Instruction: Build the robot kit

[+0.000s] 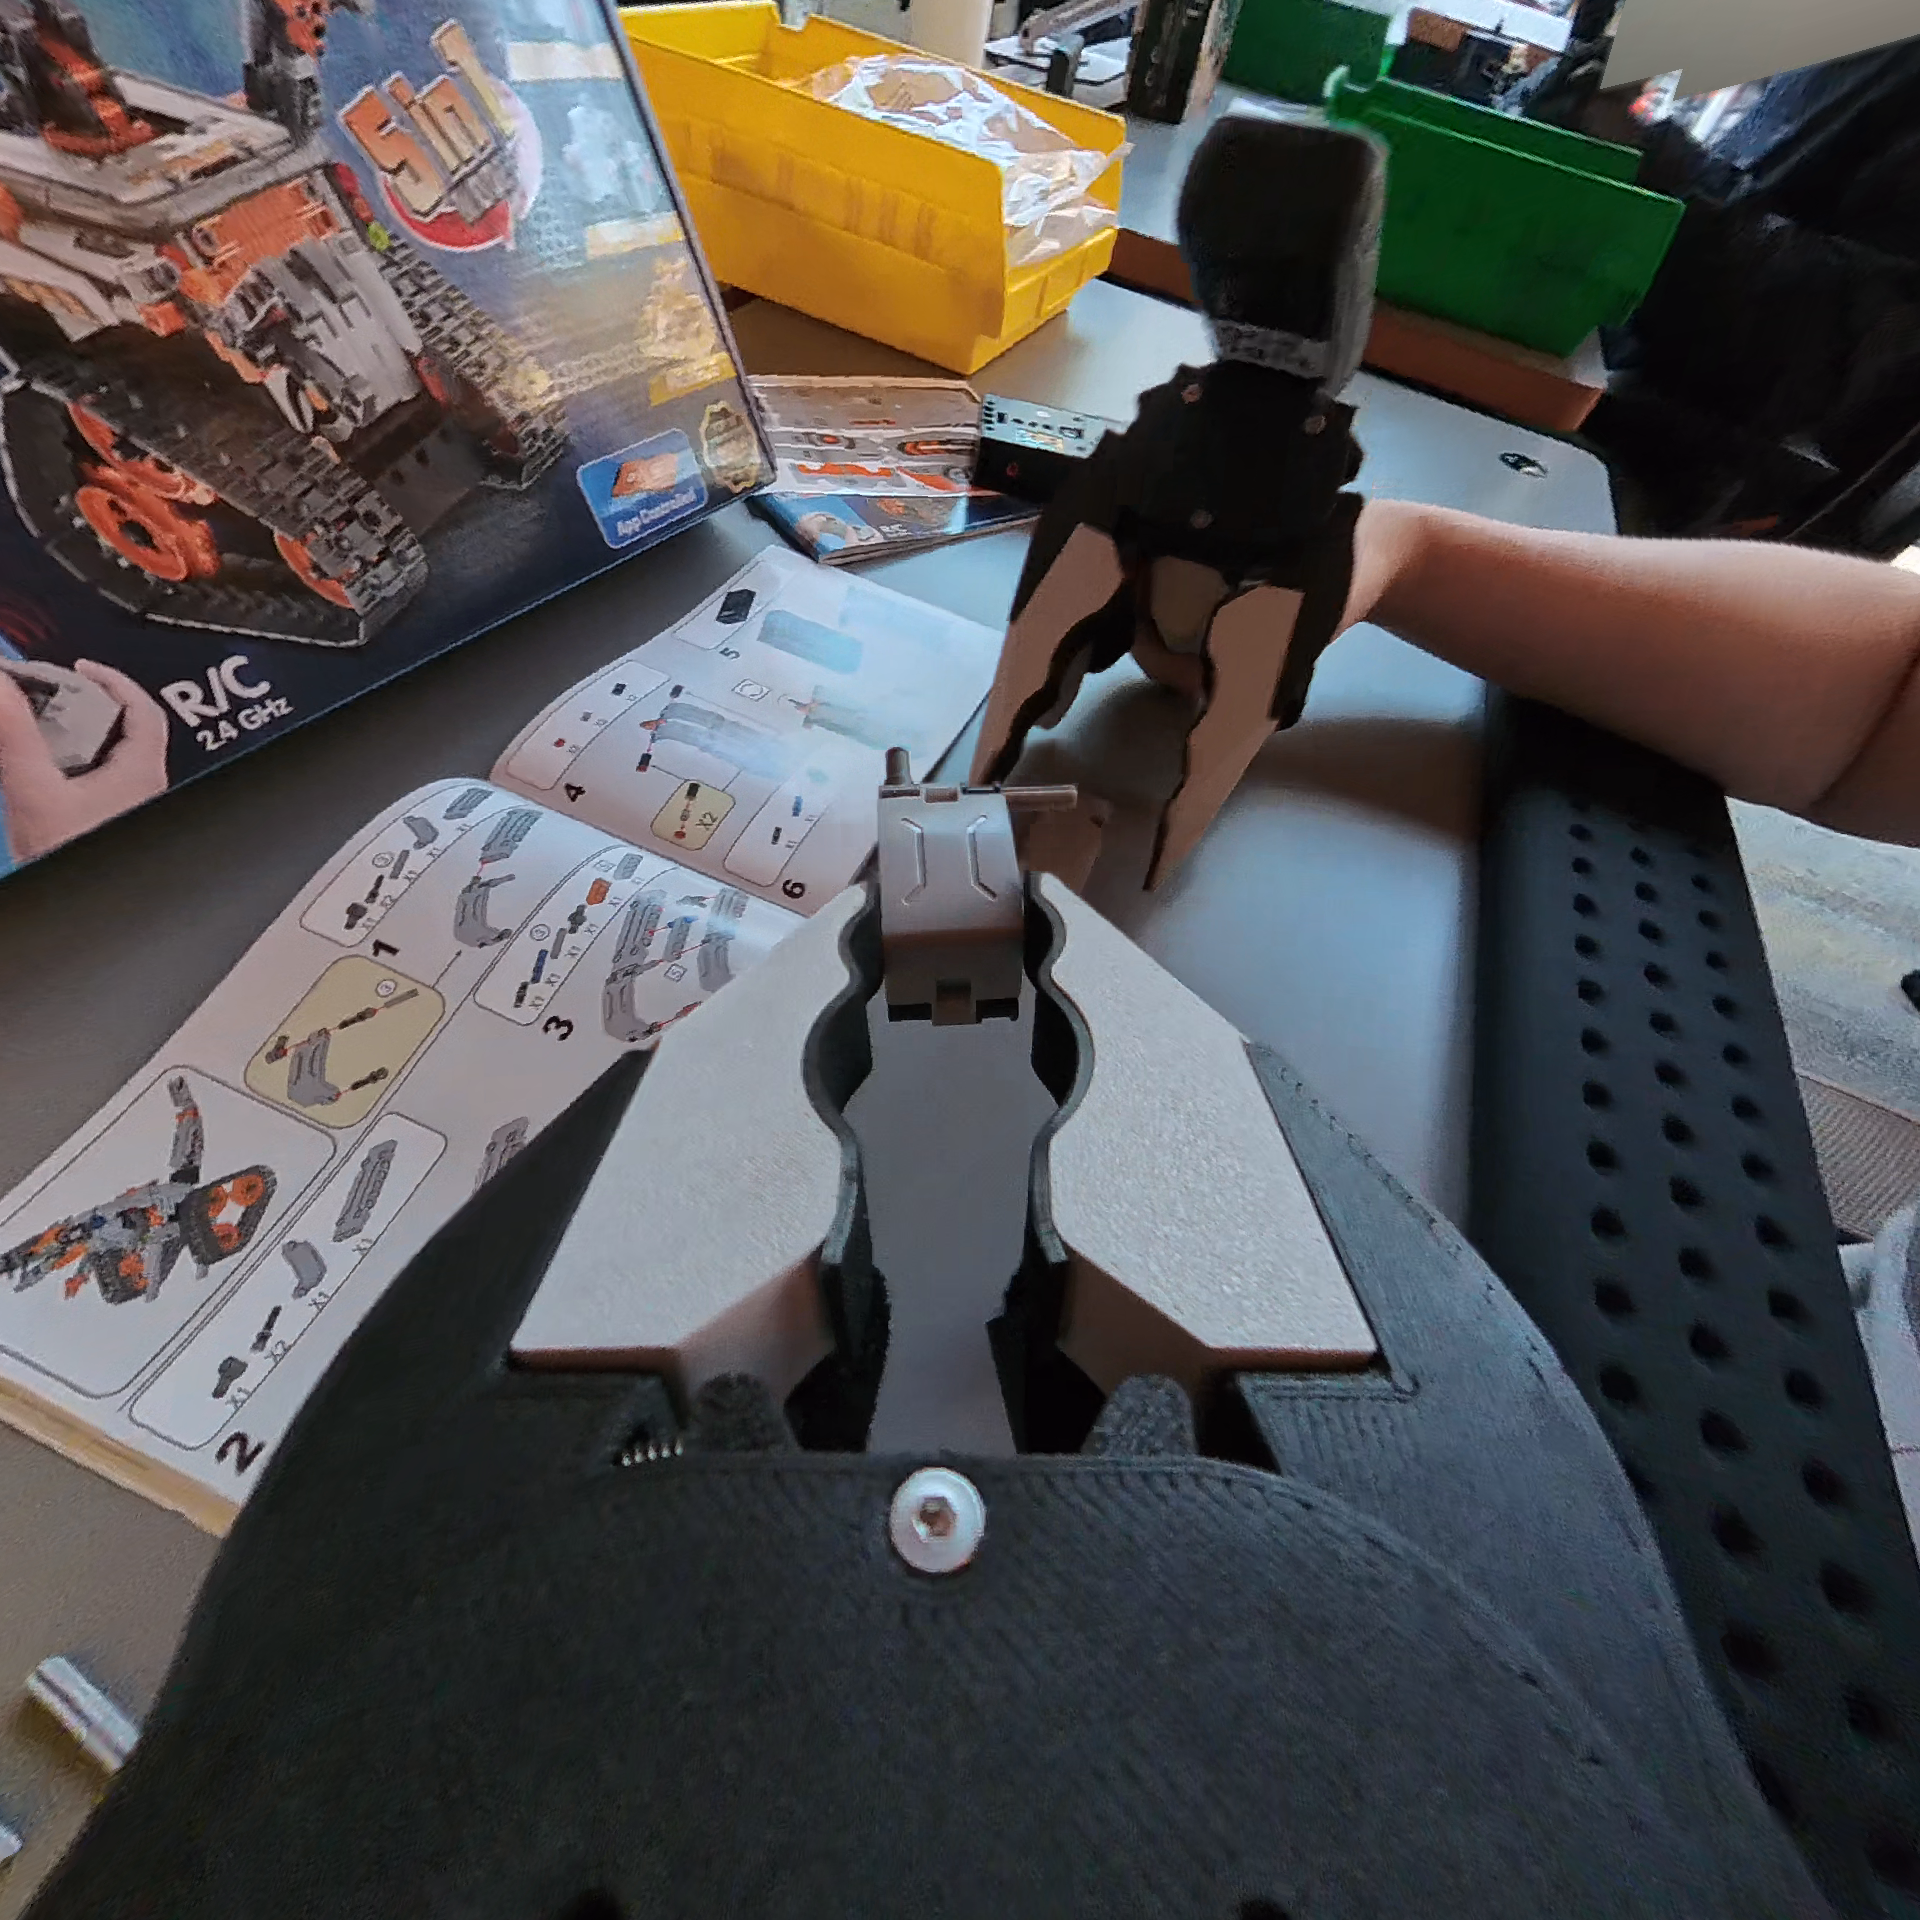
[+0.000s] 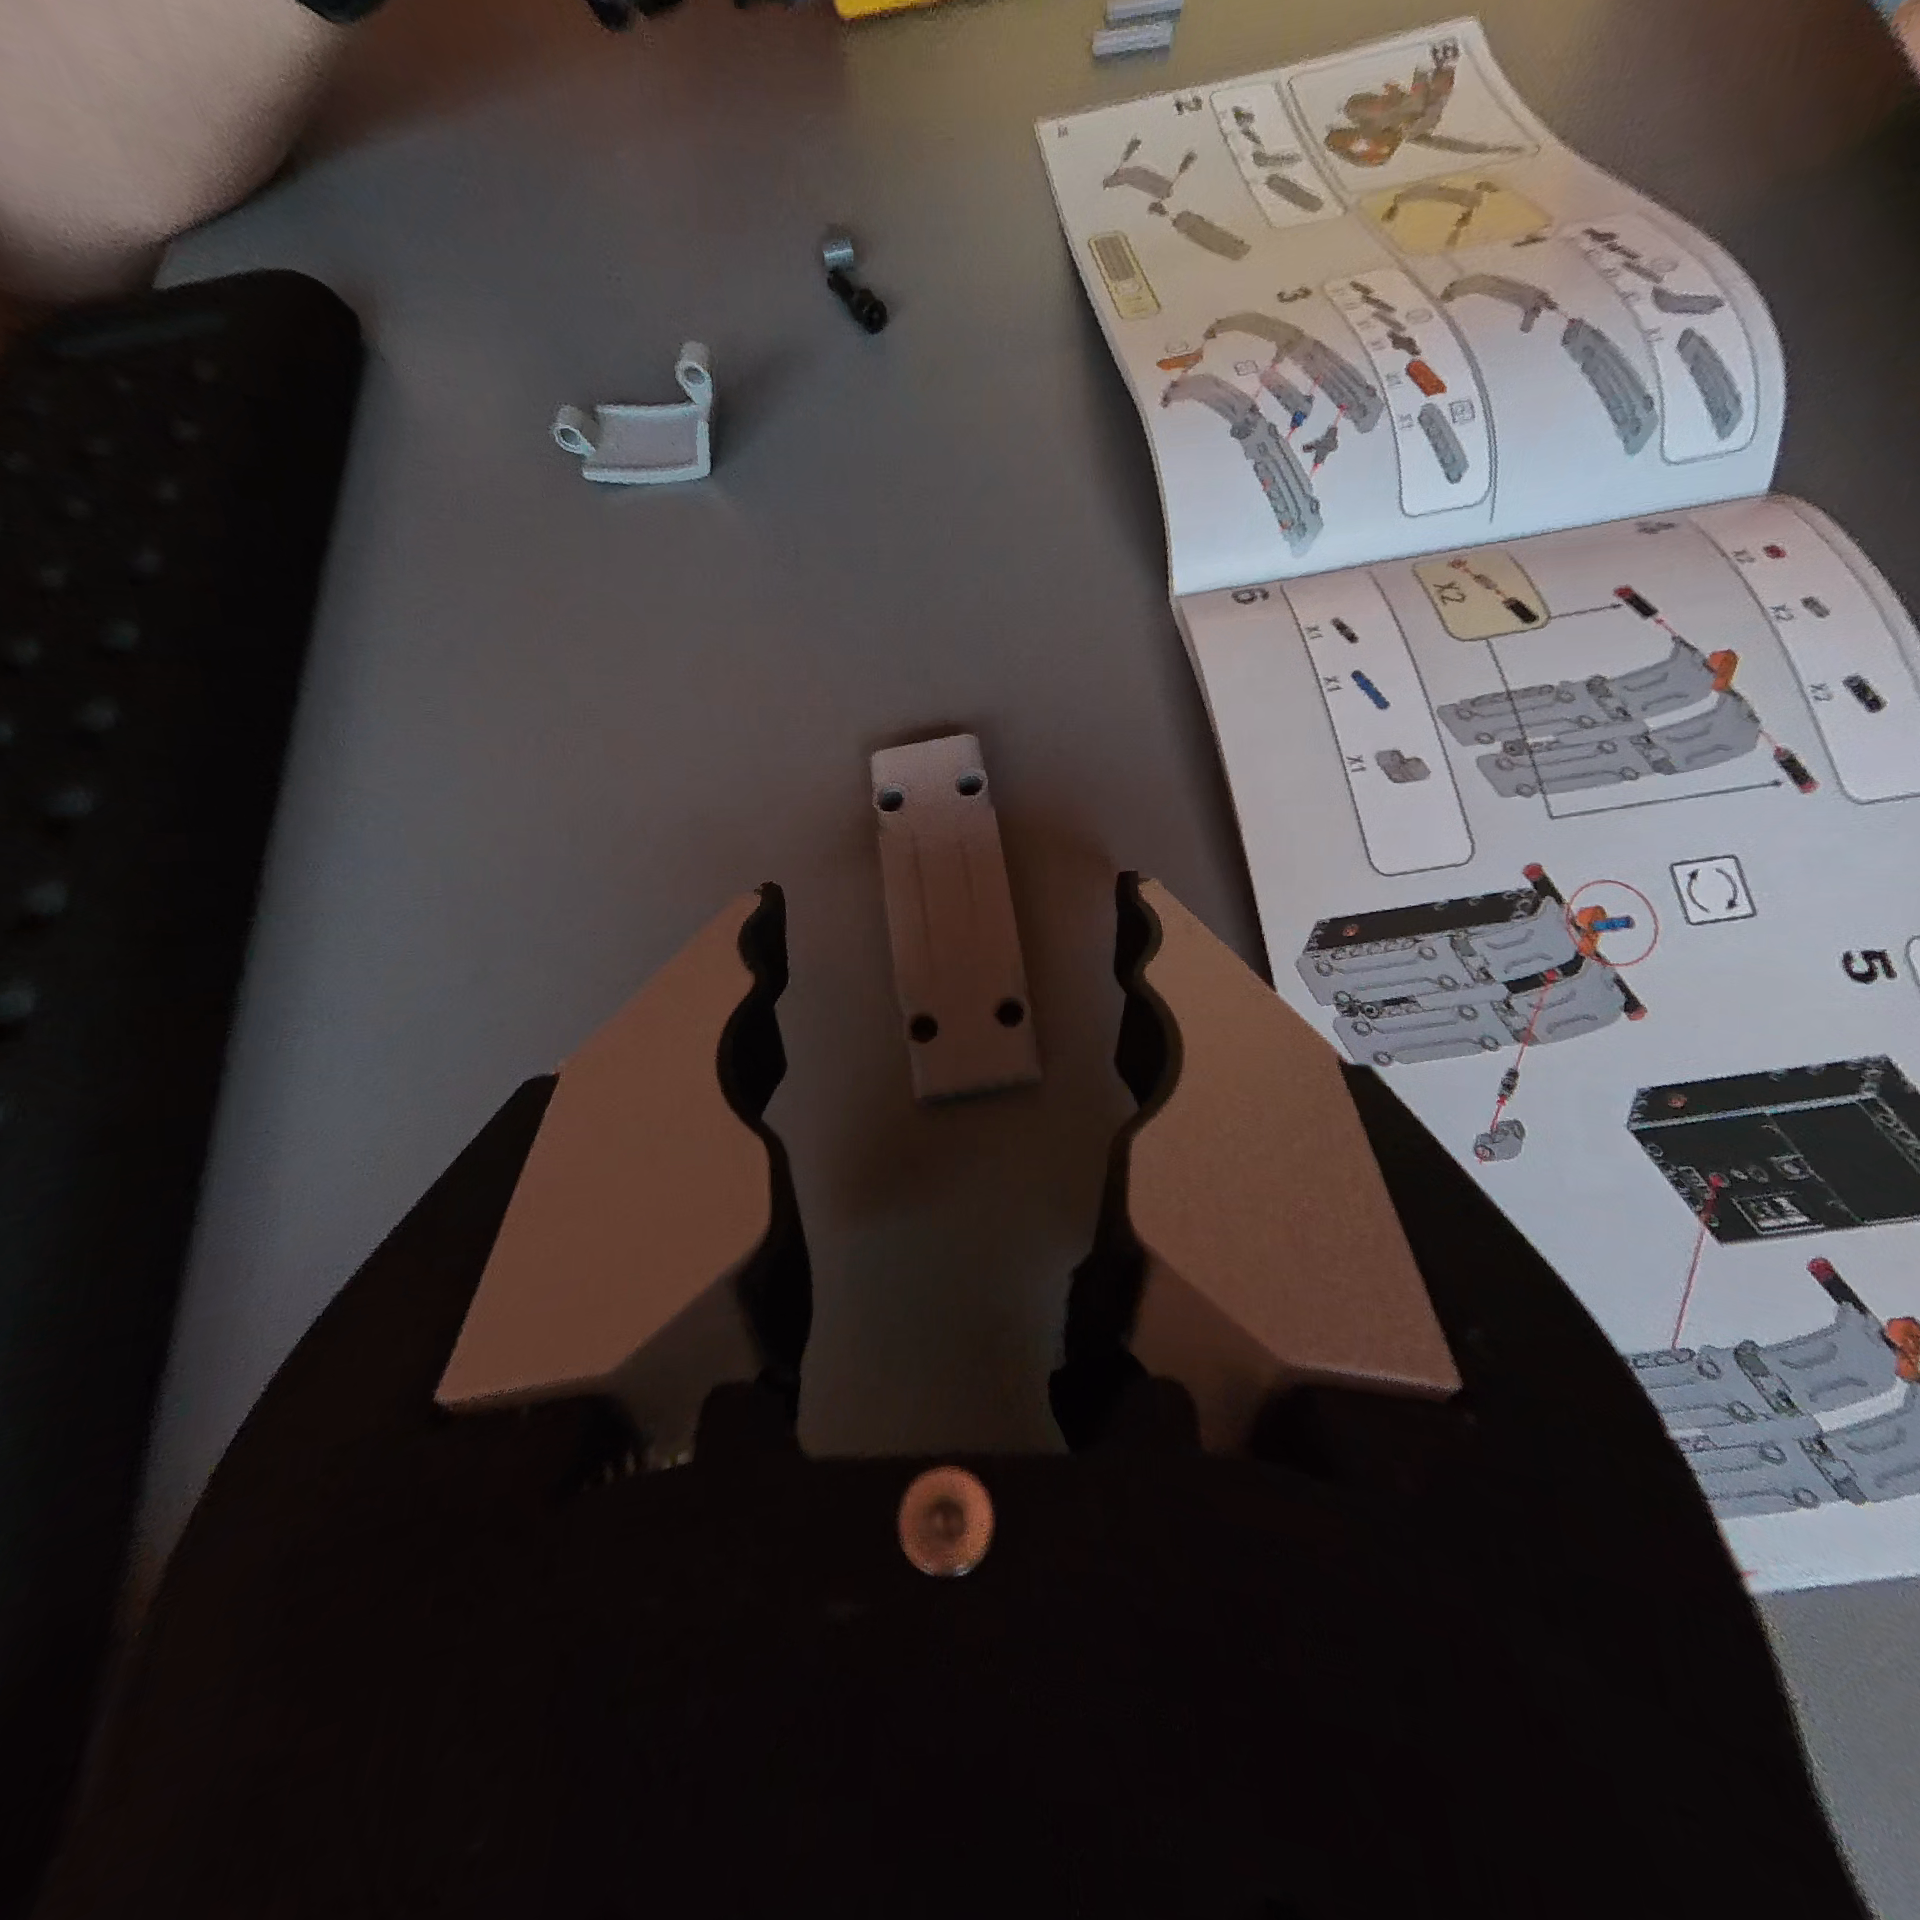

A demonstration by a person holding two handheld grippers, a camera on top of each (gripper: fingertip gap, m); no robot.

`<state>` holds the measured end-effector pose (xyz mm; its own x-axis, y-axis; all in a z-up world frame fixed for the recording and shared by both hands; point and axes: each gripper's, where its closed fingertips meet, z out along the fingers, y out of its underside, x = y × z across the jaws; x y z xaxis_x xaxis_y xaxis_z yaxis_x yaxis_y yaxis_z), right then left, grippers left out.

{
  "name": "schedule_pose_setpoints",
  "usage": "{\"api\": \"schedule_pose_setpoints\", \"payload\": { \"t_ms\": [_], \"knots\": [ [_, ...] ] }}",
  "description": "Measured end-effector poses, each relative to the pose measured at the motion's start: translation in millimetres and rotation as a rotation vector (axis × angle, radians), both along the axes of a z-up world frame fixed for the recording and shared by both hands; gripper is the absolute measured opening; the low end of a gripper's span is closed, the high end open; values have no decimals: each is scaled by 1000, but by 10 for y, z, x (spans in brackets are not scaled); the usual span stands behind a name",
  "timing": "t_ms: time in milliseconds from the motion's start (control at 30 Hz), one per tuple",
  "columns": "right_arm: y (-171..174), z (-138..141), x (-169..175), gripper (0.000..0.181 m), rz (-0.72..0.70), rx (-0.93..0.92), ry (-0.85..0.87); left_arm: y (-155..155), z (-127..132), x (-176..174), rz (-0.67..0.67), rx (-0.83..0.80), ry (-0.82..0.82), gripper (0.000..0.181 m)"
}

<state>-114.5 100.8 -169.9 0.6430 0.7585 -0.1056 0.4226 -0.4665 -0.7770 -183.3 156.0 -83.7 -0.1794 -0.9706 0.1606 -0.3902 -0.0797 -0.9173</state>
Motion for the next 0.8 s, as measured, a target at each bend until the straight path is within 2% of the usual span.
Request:
{"api": "schedule_pose_setpoints", "payload": {
  "t_ms": [167, 267, 433, 467, 567, 600, 633, 667, 733, 767, 800],
  "knots": [
    [81, -63, 44, 50, -56, 10, -72, -126, 48, -21, -87, -47, -23, 25],
    [107, -69, 35, 48, -73, 40, -90, -128, 92, -3, -96, -77, -60, 25],
    [110, -72, 37, 47, -80, 9, -91, -114, -70, 2, -110, 6, -7, 25],
    [114, -69, 47, 25, -81, 10, -110, -128, -80, 7, -114, 5, -4, 25],
    [184, -34, 93, 24, -102, 73, -223, -207, -13, 19, -148, -50, -40, 25],
    [262, 119, 149, 24, -128, 190, -284, -222, 13, 14, -160, -65, -51, 25],
    [337, 461, 153, 24, -162, 357, -274, -227, 43, 6, -167, -72, -64, 25],
    [367, 932, 143, 24, -217, 513, -191, -226, 79, -5, -172, -70, -81, 25],
    [237, 1970, 174, 24, -327, 787, 101, -215, 139, -27, -176, -41, -122, 25],
    [87, 2412, 183, 24, -334, 921, 259, -201, 147, -35, -173, -15, -136, 25],
    [-32, 2695, 194, 24, -325, 1006, 363, -191, 144, -42, -173, 11, -142, 25]
  ]
}}
